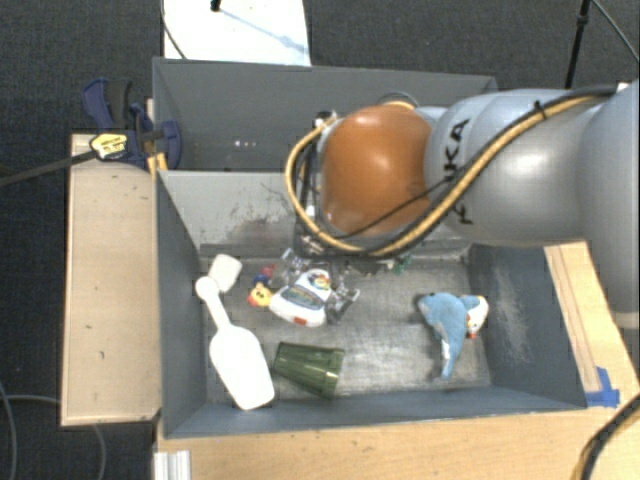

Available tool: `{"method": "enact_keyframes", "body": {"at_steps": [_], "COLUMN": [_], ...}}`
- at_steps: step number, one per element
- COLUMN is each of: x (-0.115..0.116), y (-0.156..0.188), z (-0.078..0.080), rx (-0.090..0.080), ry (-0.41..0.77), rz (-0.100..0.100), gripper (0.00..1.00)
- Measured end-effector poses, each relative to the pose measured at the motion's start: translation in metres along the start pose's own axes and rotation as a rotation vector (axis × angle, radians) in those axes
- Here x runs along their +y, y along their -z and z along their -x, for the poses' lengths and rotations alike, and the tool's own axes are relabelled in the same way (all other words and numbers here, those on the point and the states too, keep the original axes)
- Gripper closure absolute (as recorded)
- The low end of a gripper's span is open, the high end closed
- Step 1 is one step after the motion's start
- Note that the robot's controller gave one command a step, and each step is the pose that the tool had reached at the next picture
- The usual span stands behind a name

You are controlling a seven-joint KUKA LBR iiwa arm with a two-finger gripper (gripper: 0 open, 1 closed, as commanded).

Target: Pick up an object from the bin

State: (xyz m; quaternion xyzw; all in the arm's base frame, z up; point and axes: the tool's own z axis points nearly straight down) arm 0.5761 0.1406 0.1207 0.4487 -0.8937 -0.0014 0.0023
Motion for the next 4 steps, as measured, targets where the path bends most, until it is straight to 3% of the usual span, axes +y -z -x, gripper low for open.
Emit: {"method": "enact_keyframes", "body": {"at_steps": [4], "x": [-0.001], "y": [0.061], "z": [0.002], "rx": [-0.008], "ry": [-0.007], "rz": [-0.007], "gripper": [1.0]}}
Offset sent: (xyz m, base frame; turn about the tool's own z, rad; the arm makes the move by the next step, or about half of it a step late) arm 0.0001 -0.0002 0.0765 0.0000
